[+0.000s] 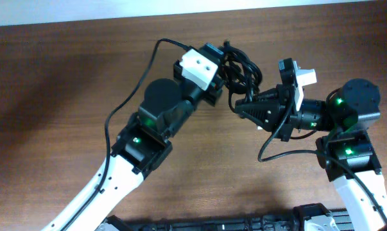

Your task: Untangle cables

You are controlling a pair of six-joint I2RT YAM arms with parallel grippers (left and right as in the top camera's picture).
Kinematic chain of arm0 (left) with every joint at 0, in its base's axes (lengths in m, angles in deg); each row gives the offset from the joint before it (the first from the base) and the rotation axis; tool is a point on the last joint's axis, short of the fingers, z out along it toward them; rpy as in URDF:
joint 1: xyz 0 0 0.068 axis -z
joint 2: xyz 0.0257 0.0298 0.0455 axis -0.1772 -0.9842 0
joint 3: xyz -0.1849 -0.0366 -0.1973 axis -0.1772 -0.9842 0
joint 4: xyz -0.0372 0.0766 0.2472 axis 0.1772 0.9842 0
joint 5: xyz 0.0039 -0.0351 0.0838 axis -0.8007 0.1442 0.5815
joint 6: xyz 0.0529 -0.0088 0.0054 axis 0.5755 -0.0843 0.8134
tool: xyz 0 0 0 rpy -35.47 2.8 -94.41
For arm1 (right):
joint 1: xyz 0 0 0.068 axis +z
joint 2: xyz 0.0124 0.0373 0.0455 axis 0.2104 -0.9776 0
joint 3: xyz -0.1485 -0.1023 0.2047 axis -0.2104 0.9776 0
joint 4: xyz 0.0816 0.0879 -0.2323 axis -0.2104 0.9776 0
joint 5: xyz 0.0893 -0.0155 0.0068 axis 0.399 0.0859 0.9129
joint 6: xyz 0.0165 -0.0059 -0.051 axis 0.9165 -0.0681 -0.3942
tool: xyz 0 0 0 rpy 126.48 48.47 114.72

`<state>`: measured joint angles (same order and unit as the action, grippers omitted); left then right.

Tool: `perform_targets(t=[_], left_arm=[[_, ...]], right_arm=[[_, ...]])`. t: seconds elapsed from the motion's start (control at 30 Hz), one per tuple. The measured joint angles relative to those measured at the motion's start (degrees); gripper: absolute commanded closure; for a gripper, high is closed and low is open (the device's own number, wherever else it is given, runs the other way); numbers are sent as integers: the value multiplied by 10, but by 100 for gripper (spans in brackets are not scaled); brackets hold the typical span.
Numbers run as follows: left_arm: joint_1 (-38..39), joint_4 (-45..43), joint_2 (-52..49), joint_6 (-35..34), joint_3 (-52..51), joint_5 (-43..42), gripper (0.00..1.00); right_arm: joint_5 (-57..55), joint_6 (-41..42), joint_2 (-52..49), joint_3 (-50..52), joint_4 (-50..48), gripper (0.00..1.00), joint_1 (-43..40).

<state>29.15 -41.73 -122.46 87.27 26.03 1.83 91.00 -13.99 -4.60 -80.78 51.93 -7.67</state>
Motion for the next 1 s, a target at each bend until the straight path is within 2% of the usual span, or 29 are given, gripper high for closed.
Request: perform_targets(t=[0.2, 0.3, 0.43, 0.6, 0.73, 1.0], left_arm=[[-42, -12, -9, -2, 0, 84, 100], [-44, -24, -9, -2, 0, 92, 100], [-52, -21, -9, -2, 0, 99, 100], [-52, -13, -9, -2, 0, 100, 100], [-52, 23, -9, -2, 0, 100, 100], [-52, 76, -9, -17, 0, 148, 100]], right_arm=[[75, -3, 18, 0, 0, 88, 6], [85, -4, 18, 0, 0, 82, 6], [90, -10, 17, 0, 0, 69, 6], [78, -6, -3, -2, 5, 37, 6], [20, 5, -31, -6, 50, 26, 7], [-195, 9, -43, -8, 198, 24, 8]])
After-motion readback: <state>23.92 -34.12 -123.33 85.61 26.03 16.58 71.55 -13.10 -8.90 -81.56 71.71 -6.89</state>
